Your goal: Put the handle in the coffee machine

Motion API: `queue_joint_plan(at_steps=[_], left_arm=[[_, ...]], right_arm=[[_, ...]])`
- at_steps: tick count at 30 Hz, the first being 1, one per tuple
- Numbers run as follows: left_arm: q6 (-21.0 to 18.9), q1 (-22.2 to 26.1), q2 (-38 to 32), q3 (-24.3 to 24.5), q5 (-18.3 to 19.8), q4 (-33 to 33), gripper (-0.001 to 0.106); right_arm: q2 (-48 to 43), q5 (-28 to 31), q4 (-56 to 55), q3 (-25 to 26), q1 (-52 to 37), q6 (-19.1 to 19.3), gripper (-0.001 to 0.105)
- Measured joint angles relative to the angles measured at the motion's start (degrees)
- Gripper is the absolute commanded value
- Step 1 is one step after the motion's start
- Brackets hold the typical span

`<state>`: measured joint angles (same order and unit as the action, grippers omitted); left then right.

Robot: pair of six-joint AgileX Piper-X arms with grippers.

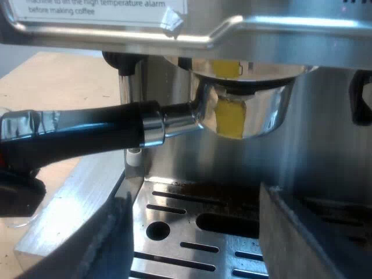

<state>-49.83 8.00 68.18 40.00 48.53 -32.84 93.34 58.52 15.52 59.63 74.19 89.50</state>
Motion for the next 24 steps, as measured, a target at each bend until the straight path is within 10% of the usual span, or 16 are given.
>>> queue_joint_plan(at_steps=[24], left_arm=[[-1.89, 0.0, 0.82, 6.4, 2.42, -9.43, 0.0]], right_arm=[[0.0, 0.0, 0.0, 0.0, 0.0, 0.0, 0.051]])
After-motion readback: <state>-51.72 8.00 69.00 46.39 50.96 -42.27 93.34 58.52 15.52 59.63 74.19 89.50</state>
